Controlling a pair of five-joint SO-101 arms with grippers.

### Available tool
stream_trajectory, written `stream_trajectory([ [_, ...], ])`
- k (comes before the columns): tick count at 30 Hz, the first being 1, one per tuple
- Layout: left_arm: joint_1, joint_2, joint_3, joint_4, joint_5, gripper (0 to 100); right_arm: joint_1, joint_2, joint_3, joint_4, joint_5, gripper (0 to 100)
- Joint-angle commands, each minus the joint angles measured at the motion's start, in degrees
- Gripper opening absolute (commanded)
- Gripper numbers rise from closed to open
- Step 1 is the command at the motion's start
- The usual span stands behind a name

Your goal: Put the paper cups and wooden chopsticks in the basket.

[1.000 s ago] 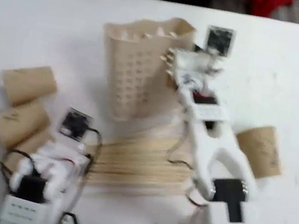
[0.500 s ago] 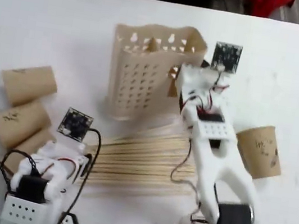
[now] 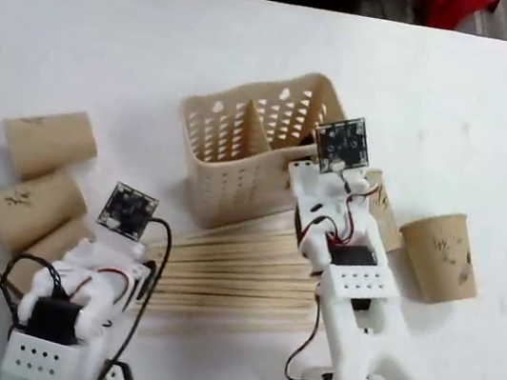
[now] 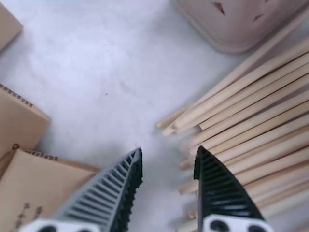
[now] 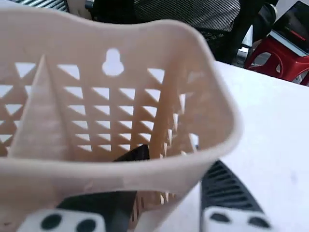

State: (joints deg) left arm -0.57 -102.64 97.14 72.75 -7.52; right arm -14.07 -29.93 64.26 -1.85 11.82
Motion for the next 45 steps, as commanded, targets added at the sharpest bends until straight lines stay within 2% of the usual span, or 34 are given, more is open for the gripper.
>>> stream_trajectory([
  [1, 0.5, -0.3, 0.0, 0.3, 0.0, 19, -0.7, -1.7, -0.3, 2.3, 0.7, 28.7],
  [4, 0.5, -0.3, 0.0, 0.3, 0.0, 19, -0.3, -2.2, -0.3, 6.2, 0.8, 32.5],
  [14, 0.5, -0.3, 0.0, 0.3, 0.0, 19, 4.1, -2.3, -4.0, 16.8, 3.3, 32.6],
  [24, 0.5, -0.3, 0.0, 0.3, 0.0, 19, 2.8, -14.2, -10.9, 30.9, -0.4, 32.6],
  [29, 0.5, -0.3, 0.0, 0.3, 0.0, 19, 0.1, -18.9, -12.7, 40.1, -0.1, 32.6],
  [35, 0.5, -0.3, 0.0, 0.3, 0.0, 19, 1.3, -21.1, -15.4, 49.2, -0.1, 32.6],
  [42, 0.5, -0.3, 0.0, 0.3, 0.0, 19, 5.9, -27.8, -27.3, 63.4, 0.0, 32.2],
  [45, 0.5, -0.3, 0.0, 0.3, 0.0, 19, 5.6, -28.9, -35.9, 66.8, 0.0, 25.2],
])
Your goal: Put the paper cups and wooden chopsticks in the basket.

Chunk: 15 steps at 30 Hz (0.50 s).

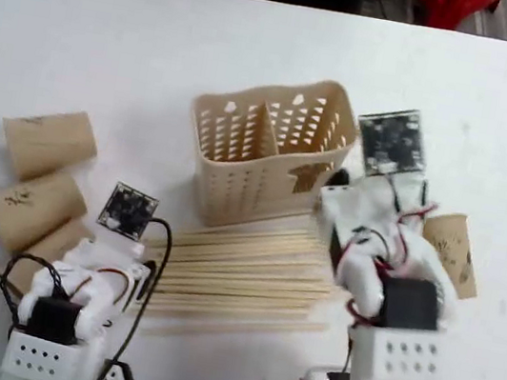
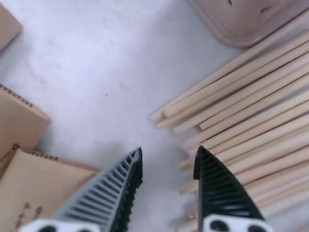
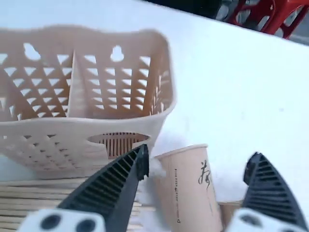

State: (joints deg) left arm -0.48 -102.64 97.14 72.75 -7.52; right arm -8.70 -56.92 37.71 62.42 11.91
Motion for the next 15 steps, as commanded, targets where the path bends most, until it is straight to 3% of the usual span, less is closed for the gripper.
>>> stream_trajectory([
  [1, 0.4, -0.3, 0.0, 0.3, 0.0, 19, -1.1, -1.2, -11.9, 2.6, -0.1, 21.4],
  [6, 0.4, -0.3, 0.0, 0.3, 0.0, 19, -10.8, 9.9, -22.6, 2.9, -0.1, 6.8],
  [10, 0.4, -0.3, 0.0, 0.3, 0.0, 19, -13.7, 24.0, -29.5, 3.2, -0.7, 8.8],
  [15, 0.4, -0.3, 0.0, 0.3, 0.0, 19, -14.9, 38.3, -36.9, 3.7, -0.7, 18.7],
])
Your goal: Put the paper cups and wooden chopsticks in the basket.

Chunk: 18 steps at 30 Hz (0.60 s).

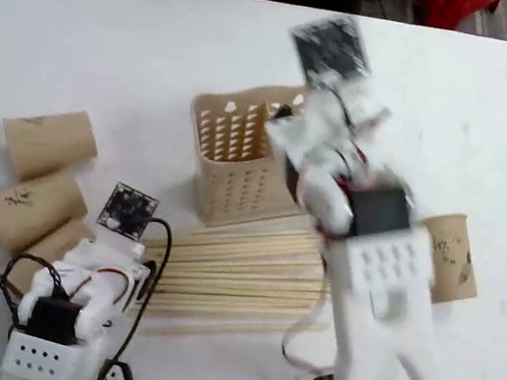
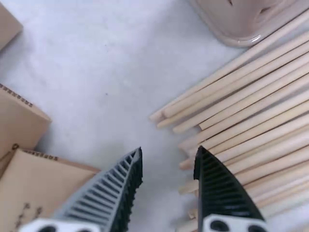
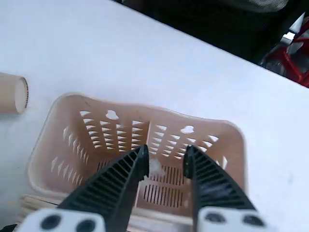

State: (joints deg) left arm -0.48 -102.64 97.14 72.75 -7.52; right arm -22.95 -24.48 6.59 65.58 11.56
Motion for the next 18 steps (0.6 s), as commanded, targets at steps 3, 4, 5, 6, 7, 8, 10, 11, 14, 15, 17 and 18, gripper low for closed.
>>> stream_trajectory([
  [3, 0.4, -0.3, 0.0, 0.3, 0.0, 19, 0.7, 8.7, -10.9, 6.5, 0.3, 18.7],
  [4, 0.4, -0.3, 0.0, 0.3, 0.0, 19, 2.0, 8.7, -12.7, 9.2, 0.3, 18.0],
  [5, 0.4, -0.3, 0.0, 0.3, 0.0, 19, 3.7, 8.5, -14.8, 12.0, 0.3, 17.3],
  [6, 0.4, -0.3, 0.0, 0.3, 0.0, 19, 5.6, 8.2, -17.0, 15.0, 0.4, 17.0],
  [7, 0.4, -0.3, 0.0, 0.3, 0.0, 19, 7.5, 8.1, -19.5, 18.2, 0.8, 17.3],
  [8, 0.4, -0.3, 0.0, 0.3, 0.0, 19, 9.5, 8.0, -22.2, 21.5, 2.6, 17.2],
  [10, 0.4, -0.3, 0.0, 0.3, 0.0, 19, 13.4, 8.4, -26.6, 26.7, 6.6, 17.3],
  [11, 0.4, -0.3, 0.0, 0.3, 0.0, 19, 15.8, 8.6, -28.0, 28.5, 7.4, 17.1],
  [14, 0.4, -0.3, 0.0, 0.3, 0.0, 19, 25.4, 10.2, -29.3, 32.0, 7.2, 17.0],
  [15, 0.4, -0.3, 0.0, 0.3, 0.0, 19, 29.3, 11.5, -28.9, 32.1, 5.5, 17.0],
  [17, 0.4, -0.3, 0.0, 0.3, 0.0, 19, 37.0, 14.6, -27.8, 30.1, 0.4, 17.0],
  [18, 0.4, -0.3, 0.0, 0.3, 0.0, 19, 40.0, 16.8, -27.3, 28.6, -1.9, 17.3],
])
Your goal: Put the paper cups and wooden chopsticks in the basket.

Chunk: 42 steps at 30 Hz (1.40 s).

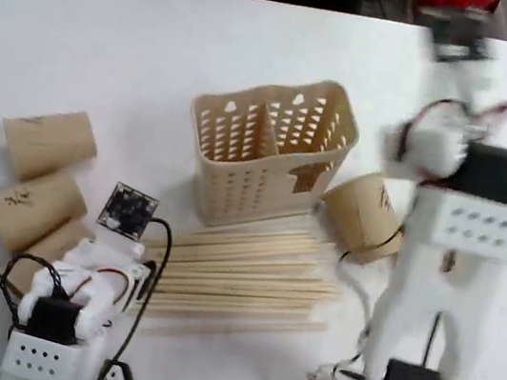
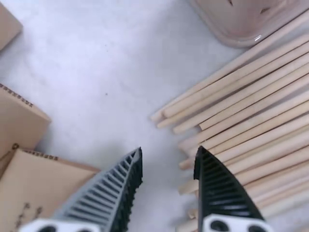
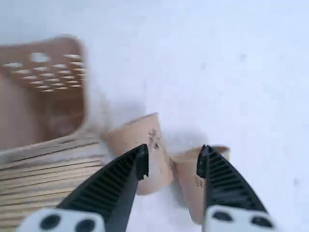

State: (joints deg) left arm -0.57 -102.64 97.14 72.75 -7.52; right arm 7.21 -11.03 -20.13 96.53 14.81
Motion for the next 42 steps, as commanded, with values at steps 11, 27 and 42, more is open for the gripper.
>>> stream_trajectory([
  [11, 0.5, -0.3, 0.0, 0.3, 0.0, 19, 13.9, 33.0, -12.3, -4.8, -10.9, 17.3],
  [27, 0.5, -0.3, 0.0, 0.3, 0.0, 19, 19.1, 51.1, -24.8, 1.9, -10.3, 17.0],
  [42, 0.5, -0.3, 0.0, 0.3, 0.0, 19, 26.3, 55.3, -26.4, -0.4, 2.7, 1.5],
])
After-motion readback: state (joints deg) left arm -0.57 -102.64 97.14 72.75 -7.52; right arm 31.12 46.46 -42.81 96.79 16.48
